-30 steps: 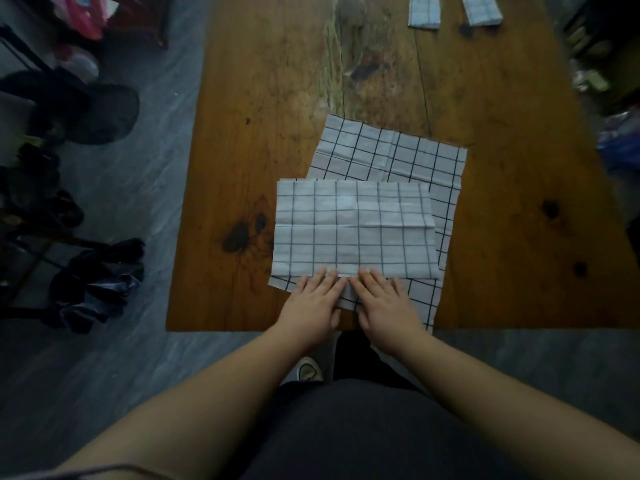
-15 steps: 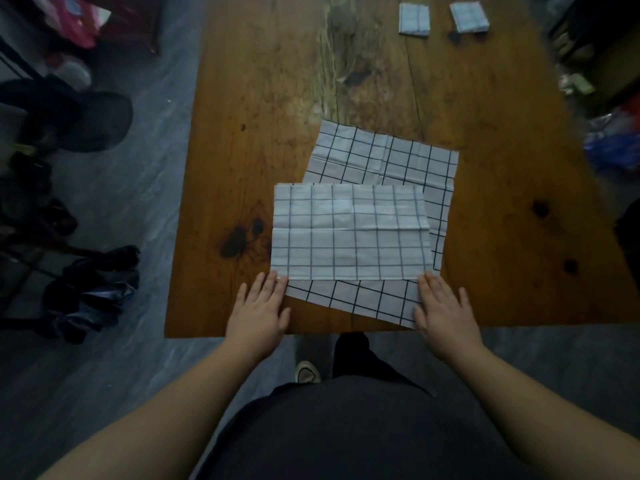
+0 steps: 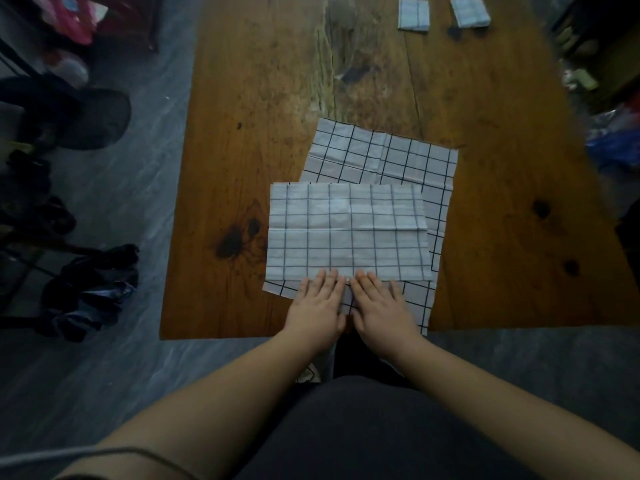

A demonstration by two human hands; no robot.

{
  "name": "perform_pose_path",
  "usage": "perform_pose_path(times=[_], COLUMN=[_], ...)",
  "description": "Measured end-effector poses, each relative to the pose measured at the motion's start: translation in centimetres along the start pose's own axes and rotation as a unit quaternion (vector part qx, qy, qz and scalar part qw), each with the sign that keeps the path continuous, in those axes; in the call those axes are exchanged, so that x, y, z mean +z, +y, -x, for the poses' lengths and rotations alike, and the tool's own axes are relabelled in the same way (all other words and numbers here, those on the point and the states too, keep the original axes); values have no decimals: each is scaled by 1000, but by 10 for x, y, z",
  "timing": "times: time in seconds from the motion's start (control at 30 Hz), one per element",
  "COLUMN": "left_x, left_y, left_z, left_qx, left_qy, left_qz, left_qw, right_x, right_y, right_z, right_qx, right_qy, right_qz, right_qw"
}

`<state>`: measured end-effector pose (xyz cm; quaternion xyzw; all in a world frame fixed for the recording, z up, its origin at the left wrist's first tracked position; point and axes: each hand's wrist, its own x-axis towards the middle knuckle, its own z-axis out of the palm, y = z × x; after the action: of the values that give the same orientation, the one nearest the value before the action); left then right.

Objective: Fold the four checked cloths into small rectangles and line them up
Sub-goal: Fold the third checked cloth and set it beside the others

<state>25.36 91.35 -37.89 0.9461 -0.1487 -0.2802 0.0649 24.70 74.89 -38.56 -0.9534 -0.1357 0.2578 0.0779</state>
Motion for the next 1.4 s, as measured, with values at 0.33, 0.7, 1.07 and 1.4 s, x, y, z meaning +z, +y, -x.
perform_pose_path(times=[0.33, 0.7, 1.07, 1.4], left_x=[8, -7, -21, -20], left_y=[-74, -57, -16, -18], left_z=[40, 30, -35, -42], left_qx=[-85, -69, 52, 29], left_qy=[35, 140, 135, 163], left_qz=[10, 71, 91, 61], left_qw=[996, 985, 985, 984], right_x=[-4, -25, -40, -50], right_y=[73, 67, 56, 56], right_z=[32, 17, -48, -51], right_qx=[81, 71, -73, -133], right_qy=[12, 108, 84, 147], right_qz=[31, -41, -28, -31], right_qw=[996, 991, 993, 980])
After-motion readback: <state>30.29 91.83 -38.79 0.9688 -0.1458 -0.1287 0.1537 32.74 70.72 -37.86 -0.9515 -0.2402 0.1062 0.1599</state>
